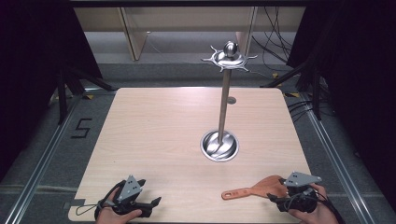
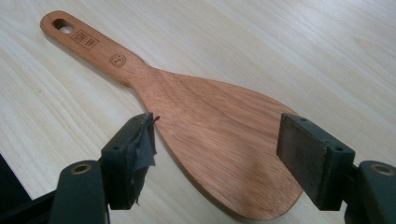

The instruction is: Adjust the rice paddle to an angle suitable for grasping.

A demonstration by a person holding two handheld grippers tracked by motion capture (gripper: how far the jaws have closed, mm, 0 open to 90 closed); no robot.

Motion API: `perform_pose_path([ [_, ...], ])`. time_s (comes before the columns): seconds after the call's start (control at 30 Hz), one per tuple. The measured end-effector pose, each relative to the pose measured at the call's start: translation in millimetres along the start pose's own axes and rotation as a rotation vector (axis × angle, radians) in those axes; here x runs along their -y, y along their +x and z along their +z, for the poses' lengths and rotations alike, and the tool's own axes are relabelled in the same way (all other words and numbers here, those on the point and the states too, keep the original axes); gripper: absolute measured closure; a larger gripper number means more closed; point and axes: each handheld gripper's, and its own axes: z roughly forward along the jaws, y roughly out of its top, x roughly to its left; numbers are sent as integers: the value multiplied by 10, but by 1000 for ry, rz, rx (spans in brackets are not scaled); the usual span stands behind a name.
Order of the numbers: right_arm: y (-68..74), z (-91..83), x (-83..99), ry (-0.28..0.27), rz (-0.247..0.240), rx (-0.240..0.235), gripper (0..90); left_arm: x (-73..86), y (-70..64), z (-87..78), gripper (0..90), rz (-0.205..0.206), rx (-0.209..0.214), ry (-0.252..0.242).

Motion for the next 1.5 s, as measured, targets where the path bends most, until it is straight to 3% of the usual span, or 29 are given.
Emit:
perform_pose_path([
  [0.07, -1, 11, 5, 0, -14, 4, 288, 3, -3, 5, 162, -3, 2, -6],
  [0.1, 6, 12, 5, 7, -9, -3, 286, 4, 13, -9, 162, 24, 5, 16],
  [0.13, 7, 8, 1, 10, -10, -3, 286, 4, -4, 2, 162, -1, 2, -3],
  [0.2, 16, 13, -2, 6, -9, -8, 283, 2, -4, 2, 162, -1, 1, -5],
  [0.23, 20, 22, -1, 11, -11, -10, 283, 2, 8, -4, 162, 18, 4, 8],
  [0.27, 18, 16, -3, 15, -20, -10, 283, 10, -4, -6, 162, -5, 6, 18],
  [0.3, 23, 18, -6, 20, -13, -16, 282, 8, -2, -11, 162, -1, 2, 20],
  [0.33, 21, 19, -8, 19, -17, -14, 282, 3, -2, 4, 162, -4, 2, -7],
  [0.43, 24, 23, -4, 21, -16, -15, 280, 4, -4, 4, 162, -4, 2, -6],
  [0.47, 27, 33, -3, 23, -23, -20, 280, 3, 14, -8, 162, 25, 4, 15],
  [0.5, 27, 33, -3, 23, -23, -20, 280, 3, 13, -12, 162, 25, 4, 20],
  [0.57, 30, 34, -10, 27, -33, -20, 280, 9, -19, 6, 162, -25, 4, 1],
  [0.6, 30, 34, -10, 27, -33, -20, 280, 9, -19, 6, 162, -25, 4, 1],
  [0.63, 31, 34, -12, 25, -34, -19, 280, 9, 5, -14, 162, 6, -5, 36],
  [0.7, 40, 31, -20, 24, -24, -20, 280, 9, -12, 2, 162, -20, 2, 9],
  [0.73, 46, 39, -31, 23, -32, -15, 280, 1, 8, -1, 161, 12, 0, 9],
  [0.8, 61, 46, -44, 27, -40, -26, 277, 0, 23, -5, 162, 32, -3, 19],
  [0.9, 84, 50, -63, 13, -39, -36, 274, 1, 6, -2, 162, 8, -2, 13],
  [0.97, 103, 50, -88, 14, -41, -44, 273, 2, 12, -1, 162, 19, 0, 13],
  [1.1, 131, 67, -139, 8, -61, -51, 268, -3, 19, -3, 161, 26, -6, 18],
  [1.2, 156, 82, -181, 6, -76, -68, 252, 2, 5, 6, 162, 8, -7, 12],
  [1.23, 185, 117, -202, -31, -83, -78, 231, 7, -3, 20, 162, -6, 0, -4],
  [1.27, 193, 122, -220, -36, -100, -82, 217, 9, -5, 19, 162, -8, 0, -1],
  [1.5, 221, 156, -350, -25, -142, -106, 214, 7, 7, 17, 162, 5, -4, -2],
])
